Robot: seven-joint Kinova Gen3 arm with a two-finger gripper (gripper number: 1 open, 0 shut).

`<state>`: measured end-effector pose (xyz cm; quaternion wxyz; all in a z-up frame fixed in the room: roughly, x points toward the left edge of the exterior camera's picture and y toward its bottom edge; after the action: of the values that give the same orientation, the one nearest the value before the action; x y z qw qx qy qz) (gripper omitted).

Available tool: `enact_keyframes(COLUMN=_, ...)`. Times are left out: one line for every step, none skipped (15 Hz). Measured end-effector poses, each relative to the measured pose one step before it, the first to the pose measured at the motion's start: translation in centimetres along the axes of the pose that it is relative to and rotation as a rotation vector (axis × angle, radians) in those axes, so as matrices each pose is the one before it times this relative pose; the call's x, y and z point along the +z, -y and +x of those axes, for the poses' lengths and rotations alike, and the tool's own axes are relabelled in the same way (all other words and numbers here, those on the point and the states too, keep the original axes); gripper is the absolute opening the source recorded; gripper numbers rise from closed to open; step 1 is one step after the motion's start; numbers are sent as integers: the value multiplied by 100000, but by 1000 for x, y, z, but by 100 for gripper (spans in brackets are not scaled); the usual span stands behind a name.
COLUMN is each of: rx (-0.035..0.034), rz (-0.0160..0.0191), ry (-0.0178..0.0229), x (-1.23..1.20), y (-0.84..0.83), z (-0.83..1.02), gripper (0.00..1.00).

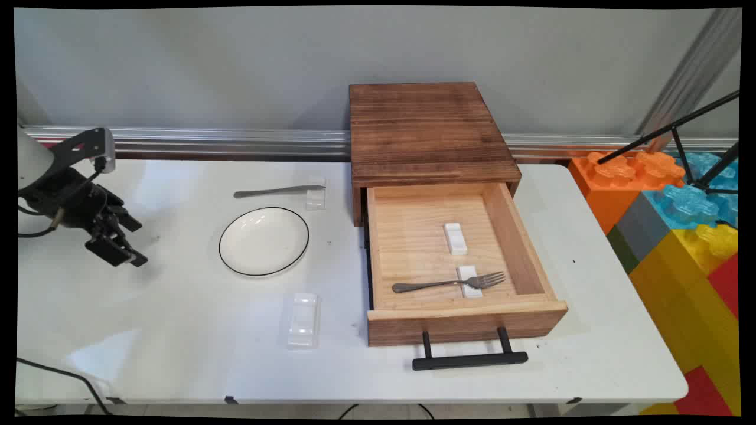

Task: Pick up the knife from the left of the white plate

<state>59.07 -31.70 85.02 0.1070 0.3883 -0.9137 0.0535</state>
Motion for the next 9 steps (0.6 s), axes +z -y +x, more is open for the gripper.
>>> enact_keyframes(rx=-1056, rz=242, ry=-5, x=151, y=122, z=-130, gripper=100)
enact_keyframes(rx=-732, rz=62, ry=-350, x=158, y=97, z=39, gripper=100)
enact_keyframes(rx=-259, rz=67, ry=-293, x=82, y=33, z=97, gripper=100)
enact_keyframes(rx=-53, rz=125, ry=-401, x=50, y=-3, z=177, gripper=100)
enact_keyframes(rx=127, rz=569, ry=-1100, x=-14, y=-8, z=427, gripper=100)
enact_keyframes(rx=255, rz=835, ry=-1120, x=-87, y=-32, z=491, gripper=100)
enact_keyframes(rx=376, rz=876, ry=-1294, x=-122, y=6, z=546, gripper=100)
enact_keyframes(rx=485, rz=911, ry=-1063, x=-125, y=21, z=617, gripper=100)
enact_keyframes(rx=907, rz=1285, ry=-1375, x=-201, y=41, z=1011, gripper=100)
